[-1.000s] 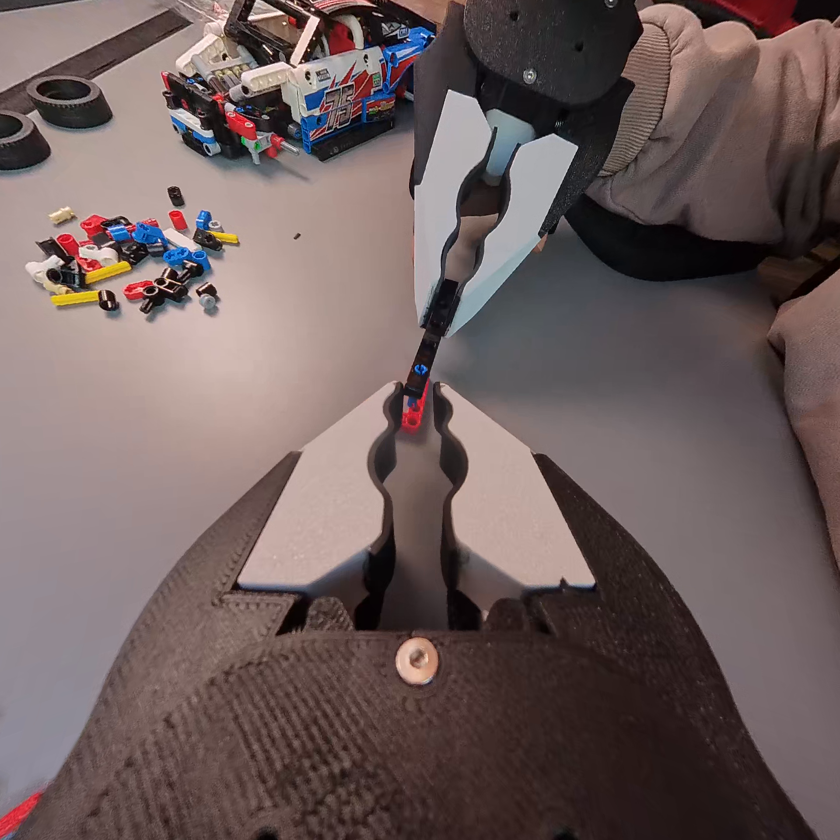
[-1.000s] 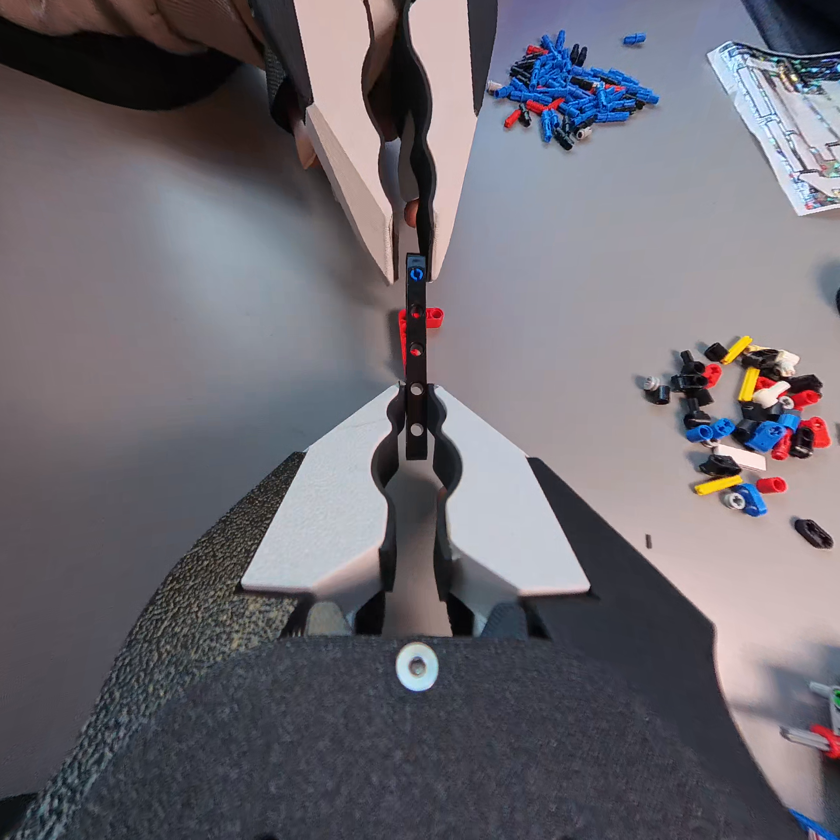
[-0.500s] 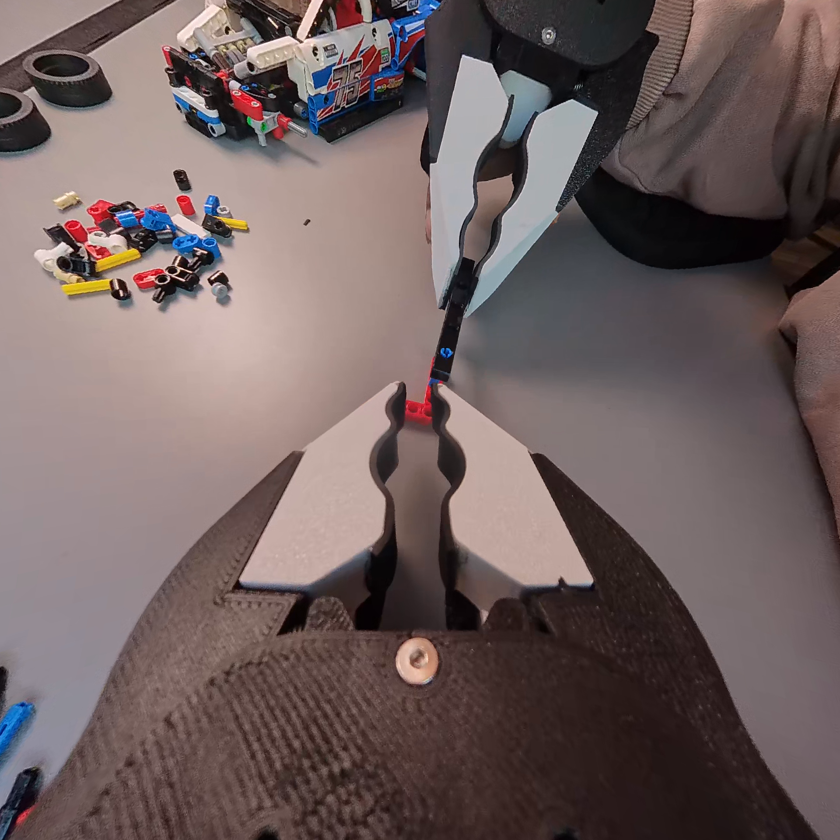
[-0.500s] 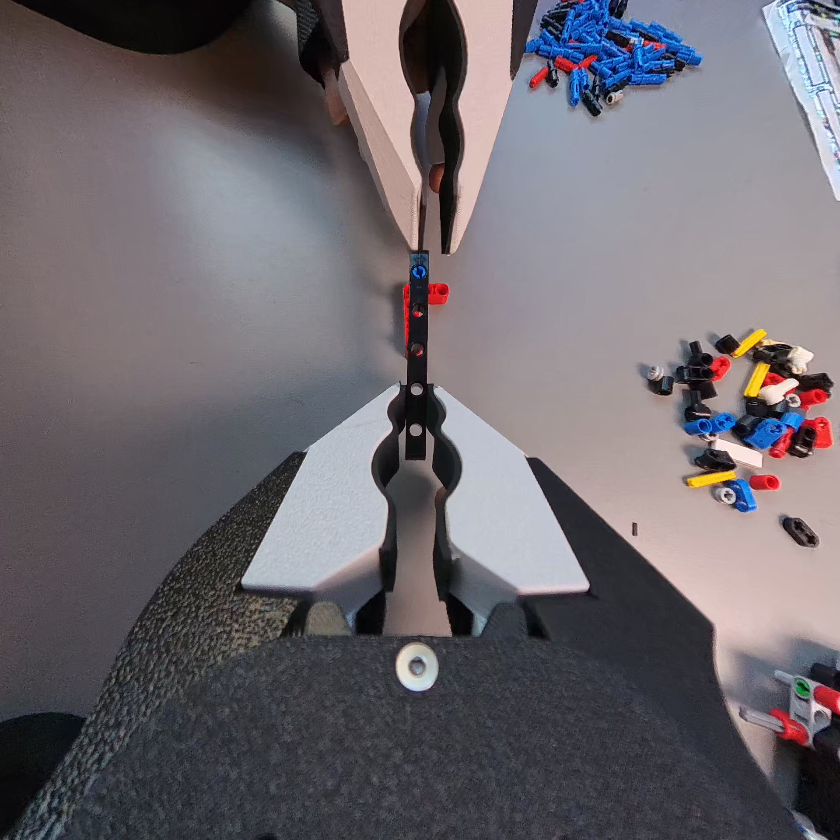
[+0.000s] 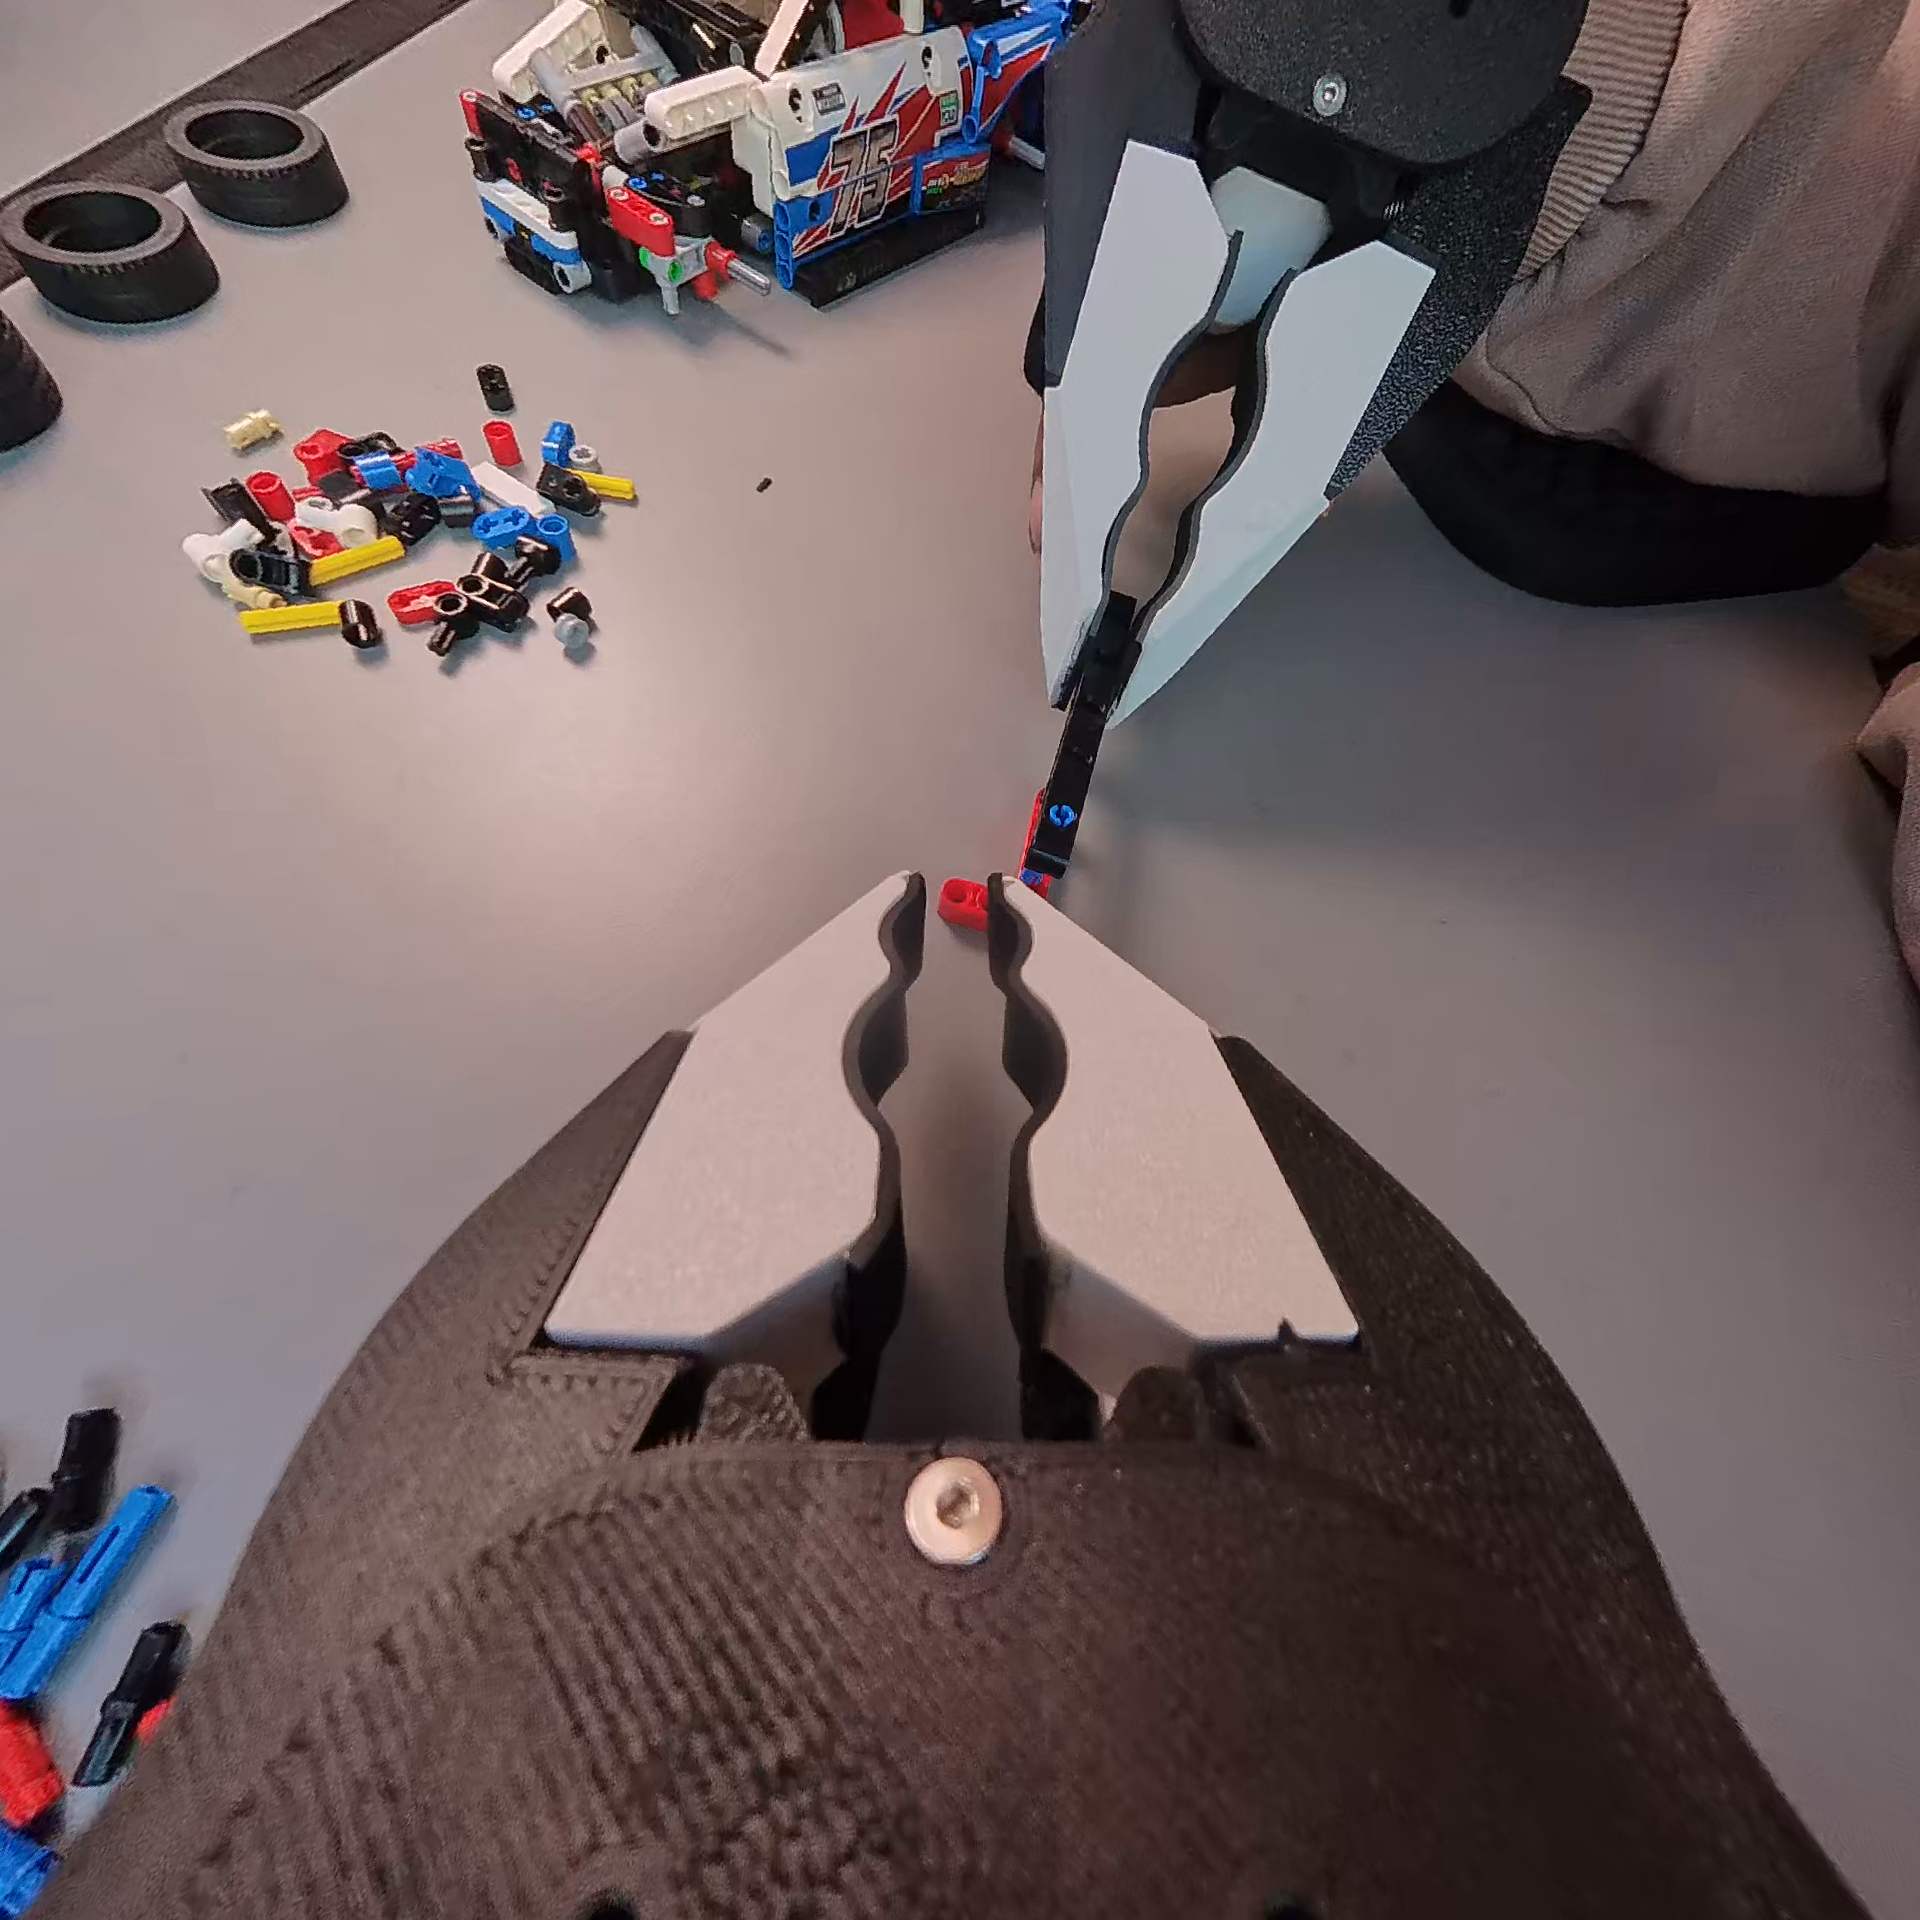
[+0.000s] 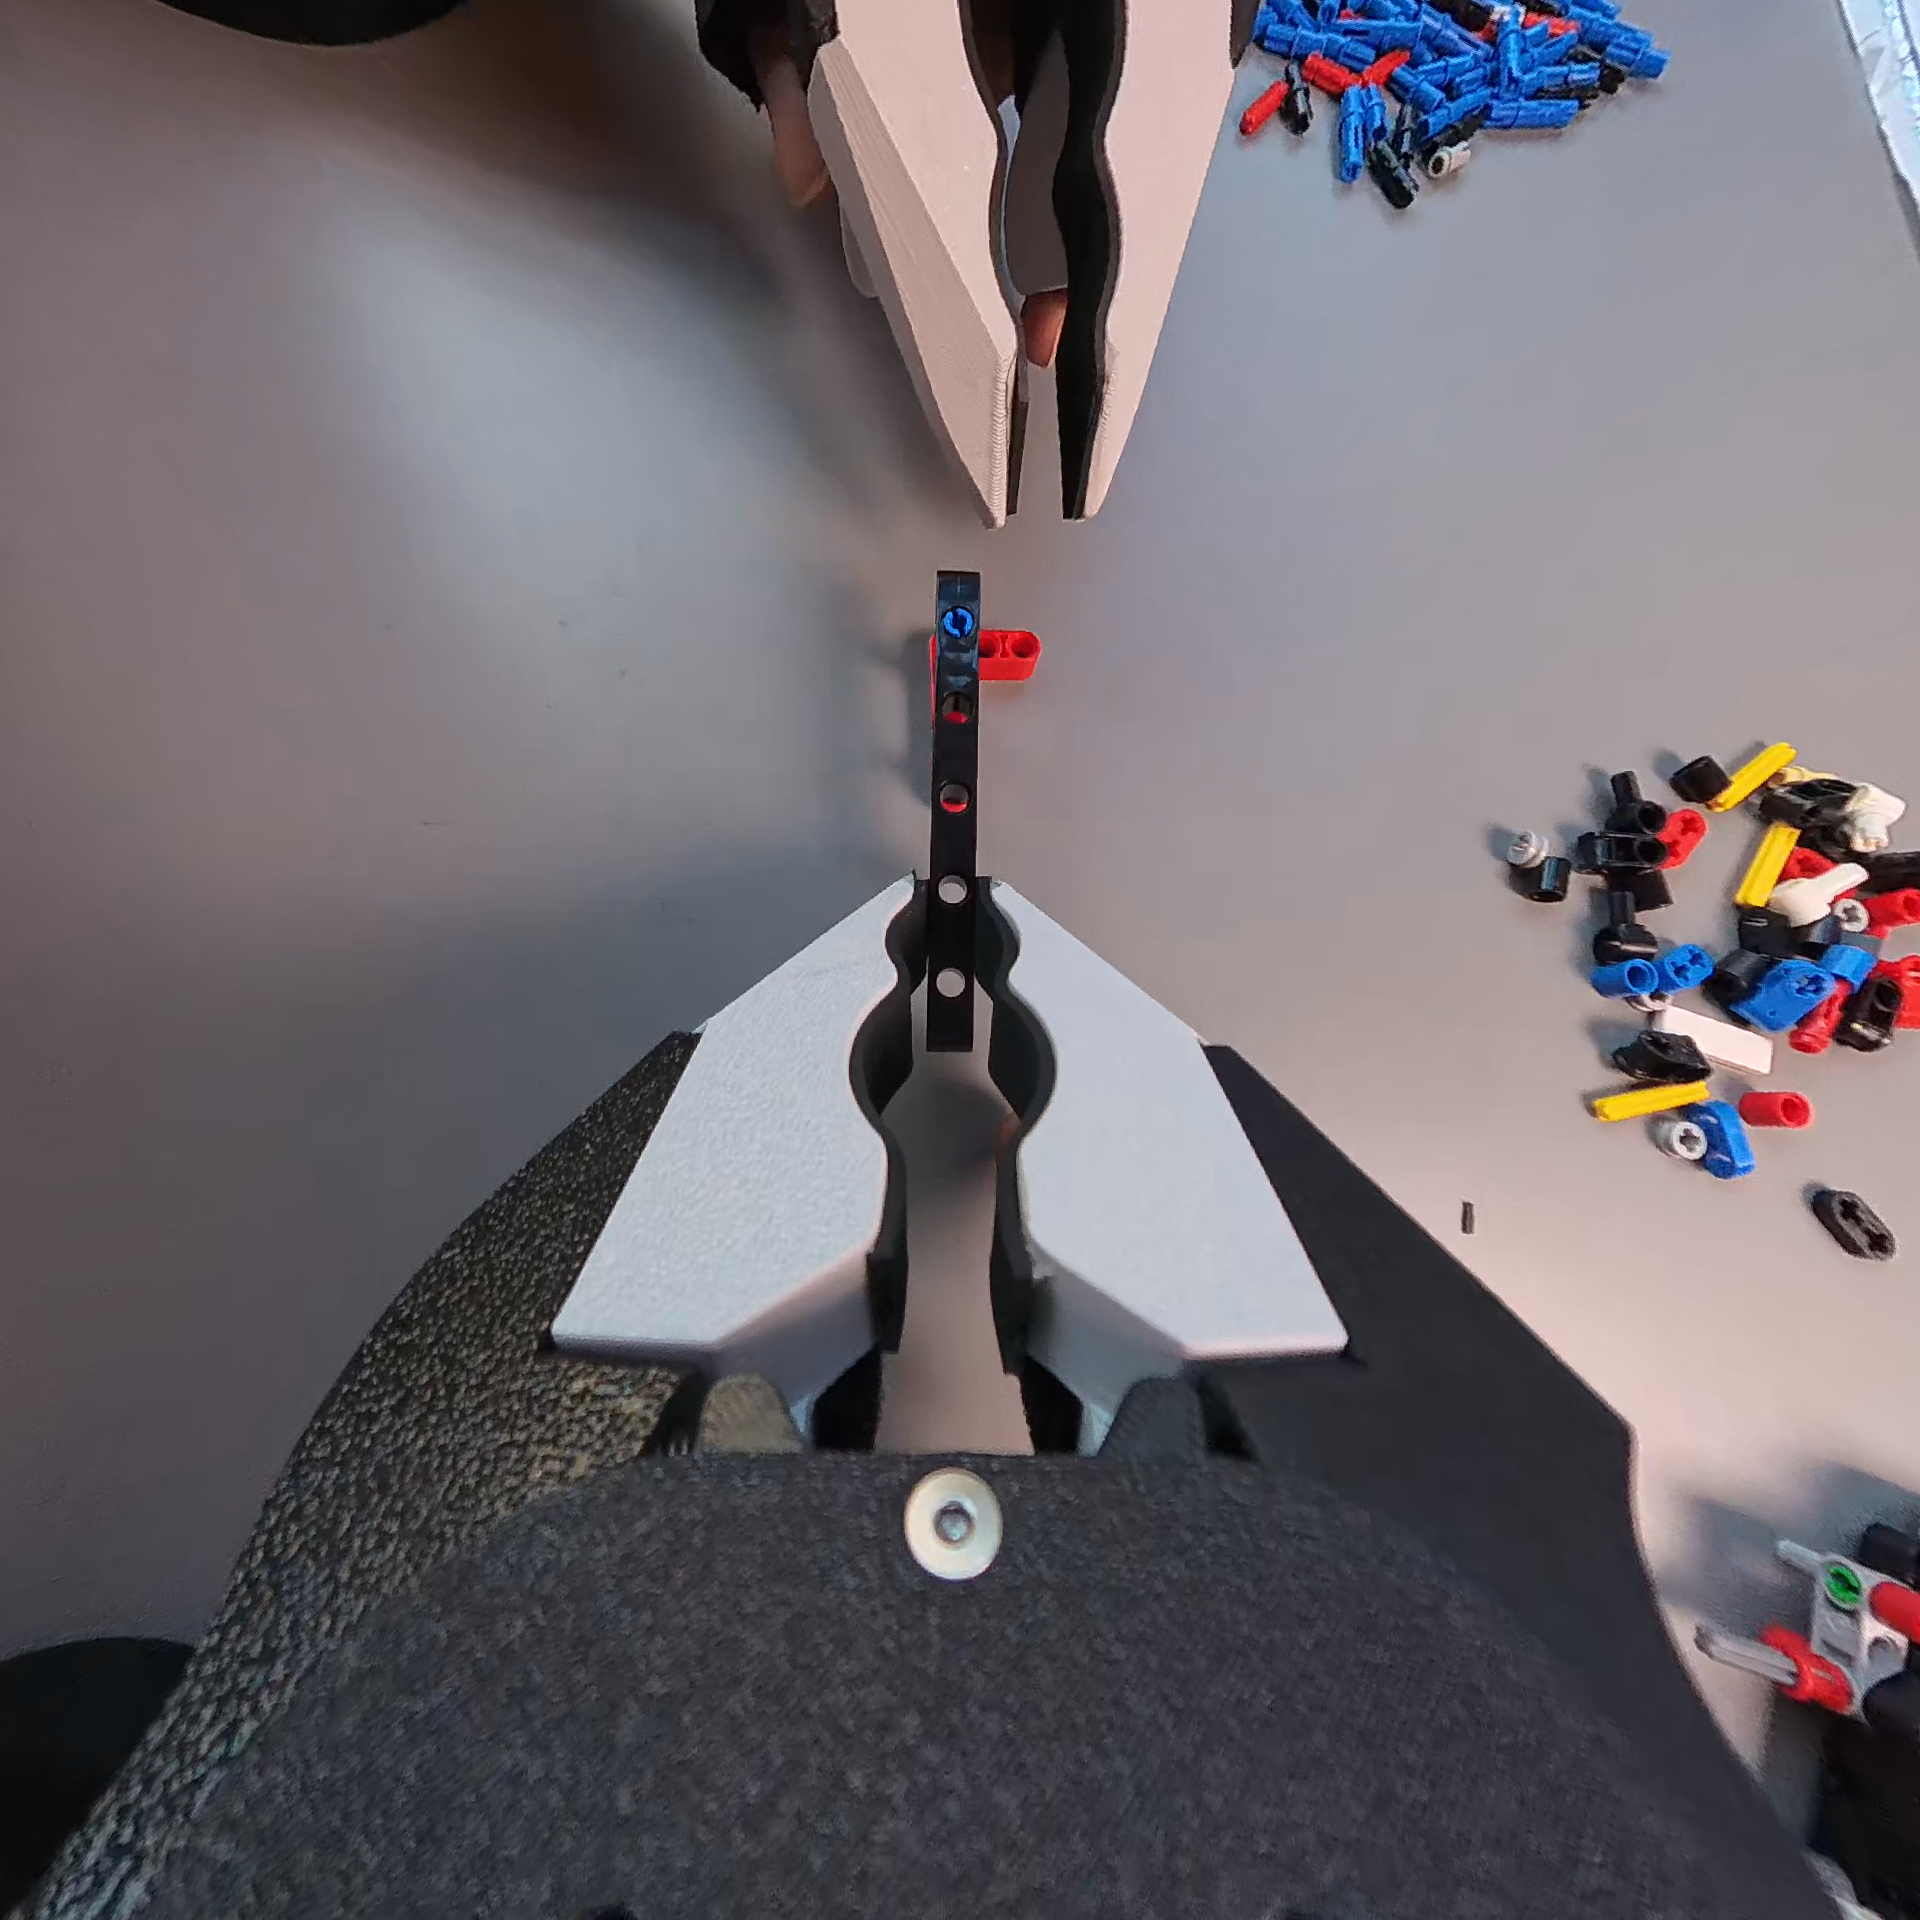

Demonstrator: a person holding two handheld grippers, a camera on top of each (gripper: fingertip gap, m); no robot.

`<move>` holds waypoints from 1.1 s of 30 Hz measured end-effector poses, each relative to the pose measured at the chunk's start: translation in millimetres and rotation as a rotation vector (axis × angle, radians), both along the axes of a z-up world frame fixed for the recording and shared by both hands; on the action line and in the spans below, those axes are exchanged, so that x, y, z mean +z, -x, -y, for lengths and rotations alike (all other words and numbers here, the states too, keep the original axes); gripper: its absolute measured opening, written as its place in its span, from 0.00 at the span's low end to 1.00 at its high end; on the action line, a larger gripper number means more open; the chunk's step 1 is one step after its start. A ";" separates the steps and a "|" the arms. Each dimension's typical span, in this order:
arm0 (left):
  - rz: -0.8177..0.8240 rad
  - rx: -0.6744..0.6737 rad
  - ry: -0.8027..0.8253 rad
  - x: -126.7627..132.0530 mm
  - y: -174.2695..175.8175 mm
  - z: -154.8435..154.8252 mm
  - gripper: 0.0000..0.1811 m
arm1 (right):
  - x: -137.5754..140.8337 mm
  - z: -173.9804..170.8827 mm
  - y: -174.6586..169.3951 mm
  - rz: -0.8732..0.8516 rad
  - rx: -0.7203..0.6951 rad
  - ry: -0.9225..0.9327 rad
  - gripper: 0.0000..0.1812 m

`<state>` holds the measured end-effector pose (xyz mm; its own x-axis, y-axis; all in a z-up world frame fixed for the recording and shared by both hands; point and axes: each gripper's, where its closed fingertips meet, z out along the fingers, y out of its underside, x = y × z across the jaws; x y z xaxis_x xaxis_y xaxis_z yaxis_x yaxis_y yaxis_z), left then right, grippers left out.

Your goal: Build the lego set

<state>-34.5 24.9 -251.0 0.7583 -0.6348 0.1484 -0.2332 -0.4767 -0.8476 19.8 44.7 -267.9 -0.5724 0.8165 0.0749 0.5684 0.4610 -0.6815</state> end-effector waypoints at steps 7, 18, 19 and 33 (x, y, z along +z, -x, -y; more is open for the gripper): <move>-0.003 -0.011 0.000 -0.9 -3.7 2.4 0.06 | -0.6 0.1 0.4 0.006 -0.003 -0.004 0.03; -0.028 -0.072 0.000 -4.6 -20.9 4.2 0.07 | -0.8 -0.1 2.6 0.005 -0.006 -0.006 0.03; -0.030 -0.070 0.001 -5.2 -21.2 3.7 0.07 | -0.2 -0.1 3.2 0.000 -0.008 -0.002 0.03; -0.038 -0.065 0.004 -6.9 -21.1 1.7 0.04 | 7.6 5.5 13.1 -0.093 -0.010 0.036 0.04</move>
<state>-13.5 23.2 -257.9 0.7204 -0.6827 0.1224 -0.2962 -0.4623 -0.8358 6.6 39.2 -260.3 -0.5561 0.8252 0.0984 0.5061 0.4302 -0.7476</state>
